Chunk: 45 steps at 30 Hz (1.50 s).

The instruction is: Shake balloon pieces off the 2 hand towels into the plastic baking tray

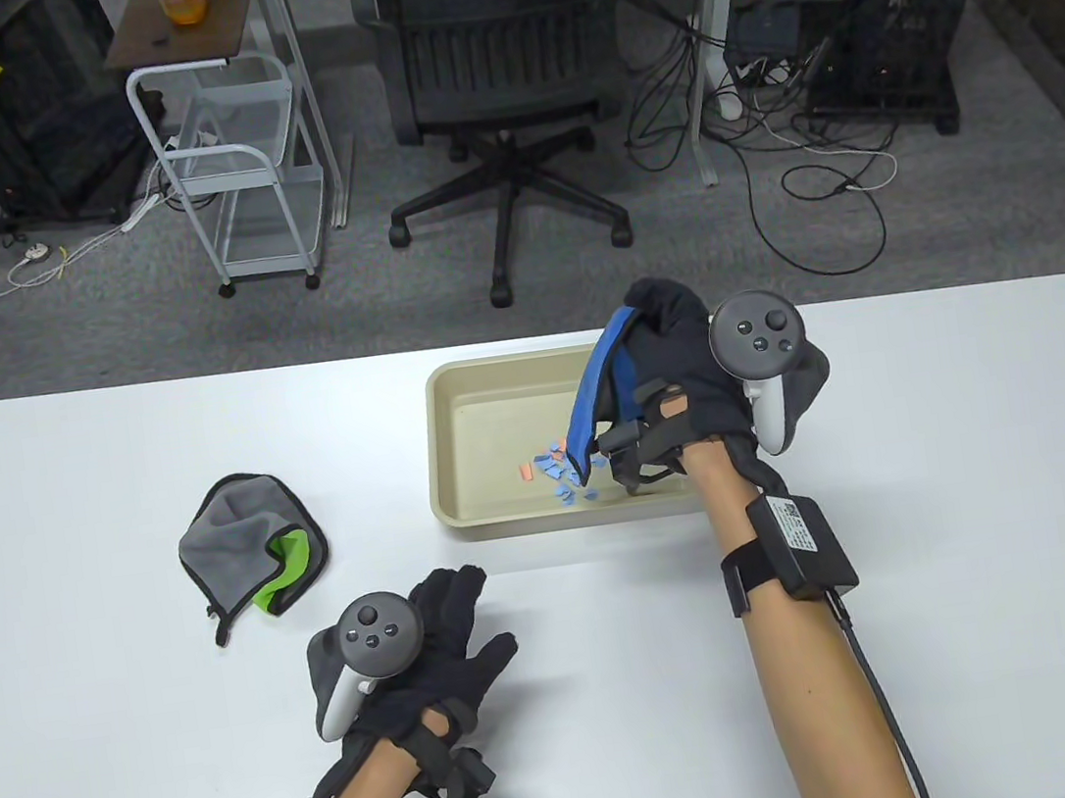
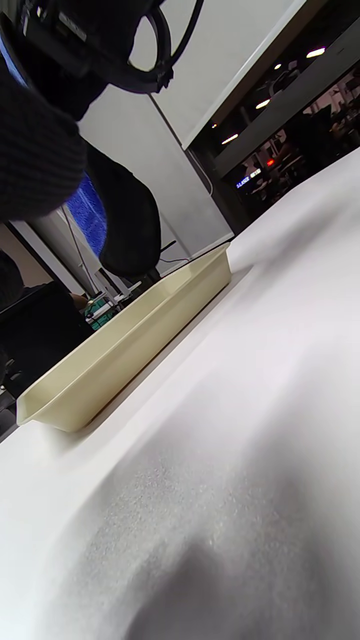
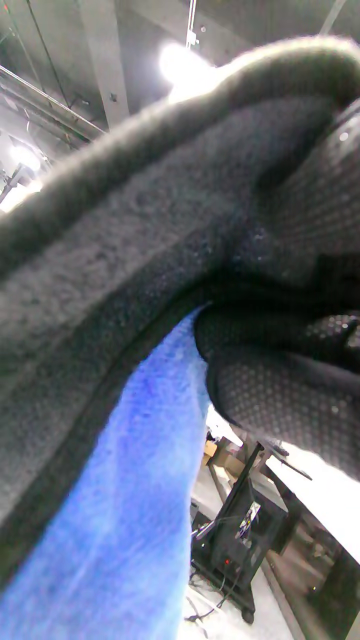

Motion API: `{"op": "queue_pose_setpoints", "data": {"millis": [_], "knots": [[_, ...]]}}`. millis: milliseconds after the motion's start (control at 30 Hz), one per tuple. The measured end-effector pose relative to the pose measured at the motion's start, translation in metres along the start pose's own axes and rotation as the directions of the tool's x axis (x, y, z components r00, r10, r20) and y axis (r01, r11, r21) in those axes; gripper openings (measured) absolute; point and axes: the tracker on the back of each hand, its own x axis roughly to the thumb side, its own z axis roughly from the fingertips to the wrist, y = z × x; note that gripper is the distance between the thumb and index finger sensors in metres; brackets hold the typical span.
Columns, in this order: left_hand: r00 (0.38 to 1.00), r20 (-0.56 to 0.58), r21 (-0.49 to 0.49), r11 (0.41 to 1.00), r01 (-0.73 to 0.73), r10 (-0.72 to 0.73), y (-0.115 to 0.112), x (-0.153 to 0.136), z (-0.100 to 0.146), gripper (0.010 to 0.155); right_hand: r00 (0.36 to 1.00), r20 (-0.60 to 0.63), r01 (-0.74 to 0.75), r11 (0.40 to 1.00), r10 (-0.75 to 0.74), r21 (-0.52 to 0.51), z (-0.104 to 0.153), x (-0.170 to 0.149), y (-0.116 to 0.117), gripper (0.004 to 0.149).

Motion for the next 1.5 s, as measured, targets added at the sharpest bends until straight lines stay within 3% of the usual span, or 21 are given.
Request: {"op": "queue_pose_setpoints", "data": {"millis": [433,600,800,1000,1167,1500], "knots": [[1.000,0.018,0.001,1.000,-0.013,0.013,0.002,0.001,0.000,0.082,0.997,-0.011,-0.082,0.988,0.081,-0.129,-0.013,-0.006,-0.086,0.041],[1.000,0.018,0.008,1.000,-0.015,0.015,0.003,0.000,0.000,0.082,0.990,-0.078,-0.128,0.976,0.116,-0.177,-0.017,-0.035,-0.123,0.041],[1.000,0.015,0.013,1.000,-0.010,0.010,0.004,0.000,0.000,0.082,0.982,-0.150,-0.148,0.968,0.119,-0.200,-0.013,-0.075,-0.144,0.041],[1.000,0.010,0.012,1.000,-0.008,0.008,0.004,0.000,0.000,0.082,0.967,-0.218,-0.175,0.967,0.133,-0.187,-0.004,-0.120,-0.145,0.041],[1.000,0.007,0.013,1.000,-0.007,0.007,0.005,0.000,0.001,0.082,0.946,-0.282,-0.202,0.972,0.163,-0.117,0.012,-0.165,-0.127,0.041],[1.000,0.005,0.010,1.000,0.001,-0.001,0.004,0.001,0.001,0.082,0.828,-0.334,-0.402,0.892,0.450,0.205,0.039,-0.230,-0.078,0.040]]}}
